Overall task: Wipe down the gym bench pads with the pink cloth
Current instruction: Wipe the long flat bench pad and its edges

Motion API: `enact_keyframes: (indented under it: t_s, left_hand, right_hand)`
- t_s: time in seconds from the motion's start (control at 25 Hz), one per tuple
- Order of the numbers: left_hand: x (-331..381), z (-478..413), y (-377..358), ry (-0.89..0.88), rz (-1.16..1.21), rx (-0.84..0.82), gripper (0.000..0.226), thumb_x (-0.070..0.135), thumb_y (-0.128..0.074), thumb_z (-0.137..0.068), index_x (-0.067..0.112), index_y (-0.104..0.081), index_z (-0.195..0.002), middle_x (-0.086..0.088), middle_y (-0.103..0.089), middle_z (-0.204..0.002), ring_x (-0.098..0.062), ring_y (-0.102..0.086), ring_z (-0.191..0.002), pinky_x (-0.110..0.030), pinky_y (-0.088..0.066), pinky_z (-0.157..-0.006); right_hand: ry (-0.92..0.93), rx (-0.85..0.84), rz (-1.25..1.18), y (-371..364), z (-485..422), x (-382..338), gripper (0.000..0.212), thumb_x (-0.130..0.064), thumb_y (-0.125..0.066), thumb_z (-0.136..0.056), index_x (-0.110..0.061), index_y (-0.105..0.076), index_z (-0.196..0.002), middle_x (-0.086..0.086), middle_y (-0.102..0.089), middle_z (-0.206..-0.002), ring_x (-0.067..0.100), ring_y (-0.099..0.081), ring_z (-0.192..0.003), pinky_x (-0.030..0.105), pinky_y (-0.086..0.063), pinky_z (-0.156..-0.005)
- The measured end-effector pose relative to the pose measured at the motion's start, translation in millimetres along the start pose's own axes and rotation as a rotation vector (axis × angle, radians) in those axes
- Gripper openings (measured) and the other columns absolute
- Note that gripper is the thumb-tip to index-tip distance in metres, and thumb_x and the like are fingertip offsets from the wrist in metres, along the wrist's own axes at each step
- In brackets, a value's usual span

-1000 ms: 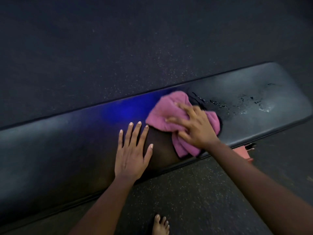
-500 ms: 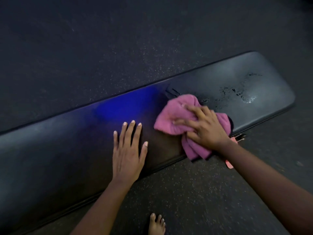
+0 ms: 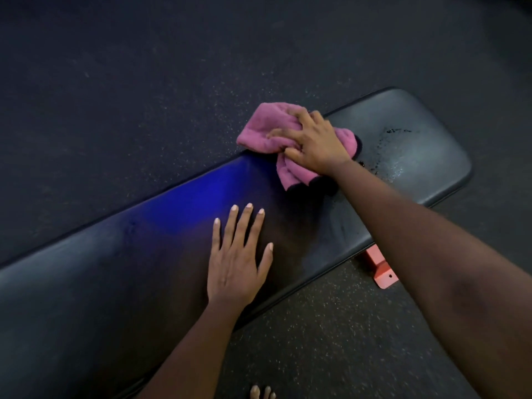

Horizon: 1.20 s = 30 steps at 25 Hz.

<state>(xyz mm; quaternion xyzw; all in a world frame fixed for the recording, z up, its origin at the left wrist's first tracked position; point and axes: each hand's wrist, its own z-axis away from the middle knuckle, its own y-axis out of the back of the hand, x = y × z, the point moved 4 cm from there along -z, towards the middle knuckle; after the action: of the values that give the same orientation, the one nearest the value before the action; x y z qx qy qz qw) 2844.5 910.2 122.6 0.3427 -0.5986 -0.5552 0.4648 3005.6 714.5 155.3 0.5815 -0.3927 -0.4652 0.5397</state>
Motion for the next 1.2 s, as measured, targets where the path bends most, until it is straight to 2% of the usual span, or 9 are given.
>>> enact_keyframes:
  t_s: [0.16, 0.28, 0.36, 0.52, 0.68, 0.8, 0.88, 1.04, 1.2]
  left_hand:
    - [1.0, -1.7, 0.6, 0.008, -0.007, -0.01, 0.06, 0.048, -0.02, -0.092, 0.021, -0.021, -0.145, -0.007, -0.027, -0.153, -0.024, -0.018, -0.143, -0.045, -0.008, -0.115]
    - [1.2, -1.1, 1.6, 0.016, -0.005, -0.028, 0.06, 0.047, -0.019, -0.091, 0.021, -0.019, -0.145, -0.007, -0.026, -0.153, -0.024, -0.017, -0.143, -0.047, -0.012, -0.116]
    - [0.4, -1.6, 2.5, 0.023, -0.006, -0.037, 0.061, 0.048, -0.017, -0.091, 0.021, -0.016, -0.146, -0.007, -0.024, -0.154, -0.024, -0.015, -0.144, -0.047, -0.011, -0.116]
    - [1.7, -2.4, 1.9, 0.026, -0.008, -0.06, 0.063, 0.05, -0.013, -0.089, 0.022, -0.011, -0.146, -0.006, -0.018, -0.156, -0.023, -0.009, -0.145, -0.046, -0.006, -0.116]
    - [3.1, 0.0, 4.0, 0.036, -0.003, -0.07, 0.063, 0.049, -0.014, -0.089, 0.021, -0.014, -0.146, -0.006, -0.02, -0.155, -0.023, -0.009, -0.144, -0.047, -0.006, -0.117]
    - [15.8, -6.9, 9.4, 0.112, 0.073, -0.08, 0.064, 0.049, -0.013, -0.088, 0.021, -0.016, -0.145, -0.005, -0.02, -0.155, -0.021, -0.005, -0.144, -0.047, 0.0, -0.116]
    - [39.1, -27.5, 12.6, 0.119, 0.12, -0.069, 0.065, 0.05, -0.011, -0.087, 0.022, -0.011, -0.146, -0.003, -0.017, -0.156, -0.018, -0.001, -0.144, -0.045, 0.004, -0.115]
    - [103.9, -91.1, 4.7, 0.0, 0.17, -0.024, 0.064, 0.049, -0.01, -0.089, 0.023, -0.01, -0.147, -0.001, -0.012, -0.157, -0.015, 0.005, -0.143, -0.042, 0.007, -0.115]
    - [138.1, -125.5, -16.6, -0.093, 0.036, -0.031, 0.06, 0.049, -0.02, -0.092, 0.023, -0.019, -0.145, -0.004, -0.023, -0.154, -0.02, -0.009, -0.143, -0.046, -0.002, -0.117]
  right_hand:
    - [0.026, 0.051, -0.03, -4.9, 86.8, 20.4, 0.045, -0.042, -0.038, -0.079, -0.041, -0.057, -0.12, 0.012, -0.039, -0.143, 0.037, -0.045, -0.111, 0.049, -0.042, -0.088]
    - [0.001, 0.092, -0.055, -1.3, 157.0, 29.9, 0.042, -0.039, -0.044, -0.078, -0.045, -0.051, -0.119, 0.006, -0.036, -0.143, 0.027, -0.036, -0.111, 0.045, -0.039, -0.088]
    - [-0.02, 0.086, -0.088, -1.8, 197.3, 30.6, 0.043, -0.04, -0.044, -0.078, -0.048, -0.047, -0.12, 0.001, -0.03, -0.144, 0.026, -0.034, -0.111, 0.046, -0.038, -0.09]
    - [0.014, 0.07, -0.087, -6.6, 237.0, 36.4, 0.045, -0.04, -0.044, -0.08, -0.047, -0.044, -0.125, 0.004, -0.028, -0.144, 0.029, -0.037, -0.112, 0.047, -0.039, -0.093]
    - [-0.042, 0.071, -0.035, -6.6, 205.6, 46.6, 0.042, -0.044, -0.042, -0.082, -0.045, -0.05, -0.123, 0.002, -0.029, -0.143, 0.031, -0.04, -0.107, 0.048, -0.047, -0.082]
    - [-0.075, 0.032, -0.087, -2.2, 167.8, 67.2, 0.042, -0.043, -0.042, -0.08, -0.041, -0.058, -0.119, 0.008, -0.035, -0.141, 0.037, -0.043, -0.108, 0.051, -0.046, -0.084]
    - [-0.082, 0.04, -0.088, 0.1, 141.9, 84.4, 0.044, -0.043, -0.04, -0.078, -0.039, -0.06, -0.117, 0.014, -0.038, -0.14, 0.041, -0.045, -0.11, 0.052, -0.044, -0.087]
    - [-0.211, 0.019, -0.08, 10.9, 59.9, 140.1, 0.057, -0.049, -0.028, -0.072, -0.041, -0.058, -0.12, 0.012, -0.032, -0.144, 0.04, -0.036, -0.119, 0.055, -0.038, -0.096]
    - [-0.184, 0.006, -0.014, 22.8, 7.7, 195.7, 0.066, -0.054, -0.02, -0.069, -0.041, -0.055, -0.124, 0.008, -0.029, -0.147, 0.037, -0.035, -0.122, 0.05, -0.036, -0.098]
